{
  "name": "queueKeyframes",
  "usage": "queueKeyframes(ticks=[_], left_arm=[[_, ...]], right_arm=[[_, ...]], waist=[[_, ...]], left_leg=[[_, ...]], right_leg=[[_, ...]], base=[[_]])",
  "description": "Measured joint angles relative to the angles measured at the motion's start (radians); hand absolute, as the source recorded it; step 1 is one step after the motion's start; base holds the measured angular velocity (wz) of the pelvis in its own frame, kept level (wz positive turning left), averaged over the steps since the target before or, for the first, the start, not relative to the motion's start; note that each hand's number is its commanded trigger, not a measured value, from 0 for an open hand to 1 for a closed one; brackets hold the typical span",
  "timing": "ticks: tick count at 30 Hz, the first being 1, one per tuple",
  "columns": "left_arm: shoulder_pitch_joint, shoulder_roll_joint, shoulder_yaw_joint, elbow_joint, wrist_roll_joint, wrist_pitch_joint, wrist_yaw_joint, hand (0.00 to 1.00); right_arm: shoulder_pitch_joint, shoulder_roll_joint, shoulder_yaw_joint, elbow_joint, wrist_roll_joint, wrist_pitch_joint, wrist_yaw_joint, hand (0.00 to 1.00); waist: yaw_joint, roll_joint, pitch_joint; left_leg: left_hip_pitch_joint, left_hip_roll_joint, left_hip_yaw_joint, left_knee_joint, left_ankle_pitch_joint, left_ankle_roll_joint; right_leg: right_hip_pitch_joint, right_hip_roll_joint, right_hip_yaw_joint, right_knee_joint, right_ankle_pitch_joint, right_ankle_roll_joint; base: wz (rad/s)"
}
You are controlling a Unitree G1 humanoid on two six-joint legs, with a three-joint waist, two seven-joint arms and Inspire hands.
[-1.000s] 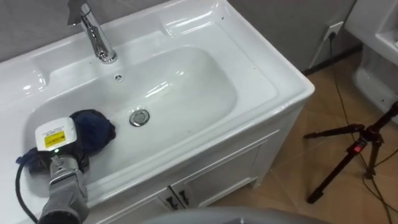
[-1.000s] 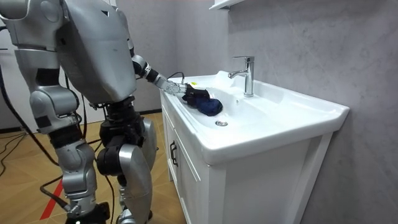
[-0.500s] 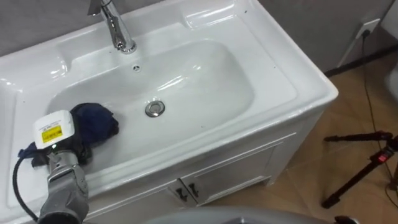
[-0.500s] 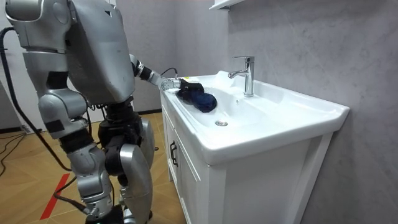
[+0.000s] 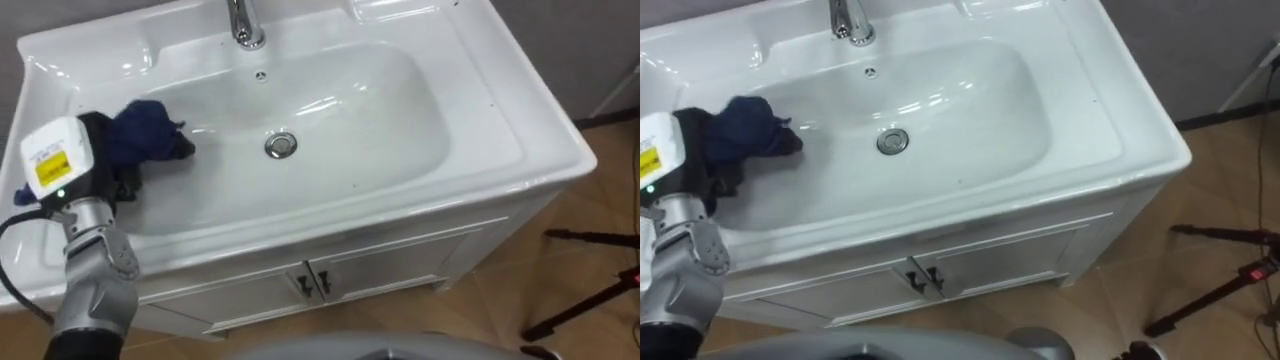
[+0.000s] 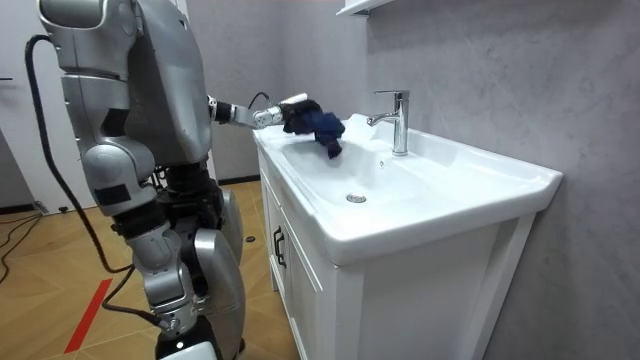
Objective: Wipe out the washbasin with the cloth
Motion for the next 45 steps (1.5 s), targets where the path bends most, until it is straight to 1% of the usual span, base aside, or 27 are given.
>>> queueKeyframes(ticks=[4, 6, 7, 10, 14, 19, 20, 23, 25, 27, 29, 32, 33, 34, 36, 40, 41, 42, 43, 45], left_arm=[[0.004, -0.004, 0.028, -0.086, -0.001, -0.012, 0.105, 1.0], [0.017, -0.005, 0.028, -0.112, 0.0, -0.023, 0.125, 1.0], [0.019, -0.005, 0.028, -0.117, -0.001, -0.031, 0.129, 1.0], [0.019, -0.007, 0.028, -0.117, -0.001, -0.035, 0.143, 1.0], [0.024, -0.007, 0.028, -0.117, -0.017, -0.038, 0.147, 1.0], [0.04, -0.007, 0.031, -0.115, -0.038, -0.036, 0.152, 1.0], [0.042, -0.008, 0.032, -0.114, -0.038, -0.036, 0.154, 1.0], [0.048, -0.025, 0.041, -0.085, -0.045, -0.034, 0.156, 1.0], [0.07, -0.04, 0.058, -0.067, -0.062, -0.028, 0.156, 1.0], [0.086, -0.042, 0.065, -0.055, -0.078, -0.017, 0.156, 1.0], [0.091, -0.042, 0.081, -0.015, -0.078, -0.016, 0.157, 1.0], [0.109, -0.043, 0.103, 0.031, -0.079, 0.004, 0.158, 1.0], [0.11, -0.043, 0.104, 0.042, -0.079, 0.009, 0.159, 1.0], [0.11, -0.043, 0.104, 0.046, -0.079, 0.011, 0.159, 1.0], [0.114, -0.043, 0.107, 0.046, -0.079, 0.011, 0.162, 1.0], [0.128, -0.047, 0.126, 0.046, -0.079, 0.011, 0.165, 1.0], [0.129, -0.047, 0.127, 0.046, -0.079, 0.011, 0.165, 0.91], [0.129, -0.047, 0.129, 0.046, -0.079, 0.011, 0.167, 0.16], [0.129, -0.047, 0.129, 0.049, -0.079, 0.011, 0.169, 0.0], [0.129, -0.048, 0.129, 0.058, -0.079, 0.011, 0.17, 0.0]], right_arm=[[0.013, 0.0, 0.002, 0.004, 0.002, -0.007, -0.01, 0.0], [0.014, 0.0, 0.006, 0.005, 0.002, -0.007, -0.01, 0.0], [0.014, -0.001, 0.012, 0.005, 0.001, -0.007, -0.011, 0.0], [0.013, -0.001, 0.022, 0.005, 0.001, -0.008, -0.011, 0.0], [0.02, -0.001, 0.022, 0.004, 0.001, -0.007, -0.01, 0.0], [0.036, -0.001, 0.022, 0.005, 0.001, -0.003, 0.003, 0.0], [0.037, -0.001, 0.022, 0.004, 0.001, -0.003, 0.005, 0.0], [0.041, -0.001, 0.022, 0.003, 0.002, 0.004, 0.023, 0.0], [0.046, -0.001, 0.022, 0.003, -0.008, 0.005, 0.024, 0.0], [0.051, -0.001, 0.021, 0.002, -0.032, 0.006, 0.024, 0.0], [0.05, -0.003, 0.021, 0.002, -0.036, 0.019, 0.023, 0.0], [0.051, -0.005, 0.019, -0.001, -0.037, 0.026, 0.021, 0.0], [0.051, -0.005, 0.018, 0.0, -0.041, 0.029, 0.02, 0.0], [0.051, -0.005, 0.018, -0.001, -0.043, 0.028, 0.017, 0.0], [0.048, -0.005, 0.018, -0.006, -0.044, 0.028, 0.016, 0.0], [0.05, -0.005, 0.016, -0.038, -0.075, 0.027, 0.014, 0.0], [0.049, -0.005, 0.016, -0.039, -0.077, 0.027, 0.014, 0.0], [0.049, -0.005, 0.016, -0.042, -0.078, 0.027, 0.014, 0.0], [0.049, -0.005, 0.016, -0.042, -0.078, 0.027, 0.014, 0.0], [0.05, -0.004, 0.016, -0.042, -0.078, 0.027, 0.015, 0.0]], waist=[[0.004, 0.001, -0.0009], [0.004, 0.001, -0.001], [0.005, 0.001, -0.0009], [0.004, 0.002, -0.0009], [0.006, 0.003, -0.0008], [0.008, 0.006, -0.0033], [0.008, 0.006, -0.0034], [0.008, 0.008, -0.0062], [0.007, 0.008, -0.0072], [0.009, 0.007, -0.0069], [0.012, 0.007, -0.0071], [0.016, 0.007, -0.0074], [0.024, 0.007, -0.0073], [0.031, 0.007, -0.0073], [0.036, 0.005, -0.0077], [0.035, 0.002, -0.0064], [0.035, -0.001, -0.0052], [0.035, -0.003, -0.0052], [0.035, -0.006, -0.0046], [0.034, -0.006, -0.0055]], left_leg=[[-0.001, -0.002, -0.009, -0.001, 0.0, 0.0], [0.0, -0.002, -0.014, -0.001, 0.0, 0.0], [0.0, -0.002, -0.015, -0.001, 0.0, 0.0], [0.0, -0.002, -0.015, -0.001, 0.0, 0.0], [0.002, -0.002, -0.015, -0.001, 0.0, 0.0], [0.005, -0.002, -0.015, 0.0, 0.0, 0.0], [0.005, -0.002, -0.015, 0.0, 0.0, 0.0], [0.008, -0.002, -0.015, 0.0, 0.0, 0.0], [0.008, -0.002, -0.014, 0.002, 0.0, 0.0], [0.01, -0.002, -0.015, 0.004, 0.0, 0.0], [0.011, -0.002, -0.015, 0.005, 0.0, 0.0], [0.011, -0.002, -0.015, 0.006, 0.0, 0.0], [0.011, -0.002, -0.015, 0.006, 0.0, 0.0], [0.011, -0.002, -0.016, 0.006, 0.0, 0.0], [0.009, -0.002, -0.017, 0.005, 0.0, 0.0], [0.008, -0.002, -0.019, 0.005, 0.0, 0.0], [0.008, -0.002, -0.02, 0.004, 0.0, 0.0], [0.008, -0.002, -0.021, 0.003, 0.0, 0.0], [0.009, -0.002, -0.023, -0.001, 0.0, 0.0], [0.009, -0.002, -0.024, -0.002, 0.0, 0.0]], right_leg=[[0.005, -0.002, -0.008, 0.0, 0.0, 0.0], [0.007, -0.003, -0.012, -0.001, -0.001, 0.001], [0.008, -0.002, -0.012, -0.001, -0.001, 0.001], [0.008, -0.003, -0.012, -0.001, -0.001, 0.001], [0.015, -0.003, -0.013, -0.001, -0.001, 0.001], [0.015, -0.004, -0.013, 0.0, -0.003, 0.001], [0.015, -0.004, -0.013, 0.001, -0.003, 0.001], [0.015, -0.004, -0.013, 0.003, -0.004, 0.001], [0.015, -0.004, -0.013, 0.005, -0.004, 0.001], [0.014, -0.004, -0.013, 0.005, -0.004, 0.0], [0.015, -0.004, -0.013, 0.005, -0.004, 0.0], [0.014, -0.004, -0.013, 0.006, -0.004, 0.0], [0.014, -0.005, -0.014, 0.006, -0.003, 0.0], [0.015, -0.005, -0.015, 0.006, -0.003, 0.0], [0.015, -0.005, -0.017, 0.008, -0.003, 0.0], [0.014, -0.006, -0.02, 0.014, -0.006, -0.001], [0.015, -0.006, -0.021, 0.015, -0.006, -0.001], [0.014, -0.006, -0.021, 0.015, -0.006, -0.001], [0.014, -0.006, -0.022, 0.015, -0.006, -0.001], [0.014, -0.006, -0.024, 0.015, -0.006, -0.001]], base=[[0.05], [0.06], [0.0], [0.0], [0.0], [0.0], [0.0], [0.0], [0.0], [0.0], [0.0], [0.0], [0.0], [0.0], [0.03], [0.01], [0.0], [0.0], [0.0], [0.0]])
